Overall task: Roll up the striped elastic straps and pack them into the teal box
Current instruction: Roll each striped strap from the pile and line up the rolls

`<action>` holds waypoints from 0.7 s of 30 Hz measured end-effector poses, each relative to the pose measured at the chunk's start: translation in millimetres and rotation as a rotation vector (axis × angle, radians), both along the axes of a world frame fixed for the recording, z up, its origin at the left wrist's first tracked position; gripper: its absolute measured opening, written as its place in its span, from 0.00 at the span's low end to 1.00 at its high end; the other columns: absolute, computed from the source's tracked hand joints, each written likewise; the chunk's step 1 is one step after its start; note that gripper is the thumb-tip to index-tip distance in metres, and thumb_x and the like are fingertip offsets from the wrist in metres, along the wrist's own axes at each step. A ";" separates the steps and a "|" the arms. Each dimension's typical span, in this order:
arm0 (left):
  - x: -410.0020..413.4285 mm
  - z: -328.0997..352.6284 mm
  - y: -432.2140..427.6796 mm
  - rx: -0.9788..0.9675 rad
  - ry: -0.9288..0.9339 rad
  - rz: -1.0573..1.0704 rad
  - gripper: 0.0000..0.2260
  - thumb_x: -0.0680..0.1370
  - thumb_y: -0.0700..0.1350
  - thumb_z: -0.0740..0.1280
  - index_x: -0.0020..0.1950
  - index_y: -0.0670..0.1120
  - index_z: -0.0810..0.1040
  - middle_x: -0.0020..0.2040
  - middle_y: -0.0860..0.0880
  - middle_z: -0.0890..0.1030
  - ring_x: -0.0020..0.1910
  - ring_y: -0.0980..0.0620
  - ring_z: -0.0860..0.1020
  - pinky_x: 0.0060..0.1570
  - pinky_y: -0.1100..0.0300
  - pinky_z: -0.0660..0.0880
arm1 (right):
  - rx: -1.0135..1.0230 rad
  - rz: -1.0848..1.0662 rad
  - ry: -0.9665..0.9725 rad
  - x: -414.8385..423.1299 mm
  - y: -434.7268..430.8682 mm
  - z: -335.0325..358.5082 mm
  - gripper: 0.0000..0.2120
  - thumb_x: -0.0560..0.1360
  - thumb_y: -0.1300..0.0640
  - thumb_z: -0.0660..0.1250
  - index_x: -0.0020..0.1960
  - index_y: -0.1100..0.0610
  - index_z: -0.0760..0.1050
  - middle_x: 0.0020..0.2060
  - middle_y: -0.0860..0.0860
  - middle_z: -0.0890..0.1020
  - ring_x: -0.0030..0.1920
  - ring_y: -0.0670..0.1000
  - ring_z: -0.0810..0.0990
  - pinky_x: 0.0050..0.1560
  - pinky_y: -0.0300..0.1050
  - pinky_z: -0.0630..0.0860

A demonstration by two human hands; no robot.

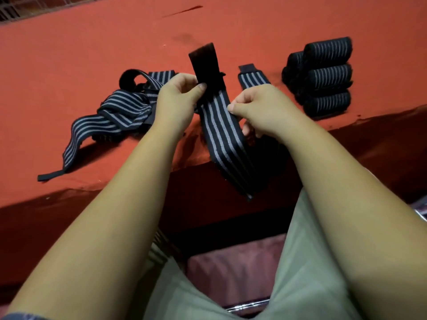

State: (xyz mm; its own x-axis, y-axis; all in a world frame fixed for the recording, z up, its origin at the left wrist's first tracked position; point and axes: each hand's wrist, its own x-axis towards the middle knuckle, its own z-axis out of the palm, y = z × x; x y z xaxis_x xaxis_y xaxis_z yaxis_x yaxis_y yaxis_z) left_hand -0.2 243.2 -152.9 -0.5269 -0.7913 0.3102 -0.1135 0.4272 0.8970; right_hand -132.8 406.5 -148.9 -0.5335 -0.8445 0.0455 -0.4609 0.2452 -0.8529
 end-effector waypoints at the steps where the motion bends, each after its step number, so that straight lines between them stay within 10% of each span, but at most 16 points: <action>1: 1.6 0.9 0.9 -0.003 0.001 -0.002 0.06 0.83 0.43 0.74 0.56 0.41 0.85 0.50 0.48 0.88 0.48 0.57 0.85 0.51 0.59 0.82 | -0.006 0.014 -0.034 1.4 2.1 1.0 0.10 0.82 0.48 0.69 0.47 0.52 0.83 0.38 0.54 0.88 0.42 0.68 0.87 0.35 0.51 0.79; 13: -6.0 -2.7 3.2 0.111 0.070 0.009 0.07 0.82 0.42 0.72 0.56 0.41 0.85 0.53 0.43 0.89 0.55 0.43 0.87 0.56 0.43 0.84 | -0.049 0.079 -0.101 8.3 21.1 8.1 0.08 0.84 0.52 0.69 0.52 0.56 0.82 0.42 0.55 0.89 0.32 0.56 0.86 0.29 0.46 0.77; 21: -40.4 -11.0 1.1 0.115 0.171 0.015 0.07 0.80 0.47 0.73 0.54 0.45 0.85 0.50 0.47 0.89 0.52 0.47 0.88 0.57 0.45 0.84 | -0.075 -0.024 -0.010 -17.5 30.4 14.9 0.07 0.84 0.51 0.67 0.50 0.51 0.81 0.26 0.53 0.83 0.25 0.52 0.76 0.26 0.40 0.72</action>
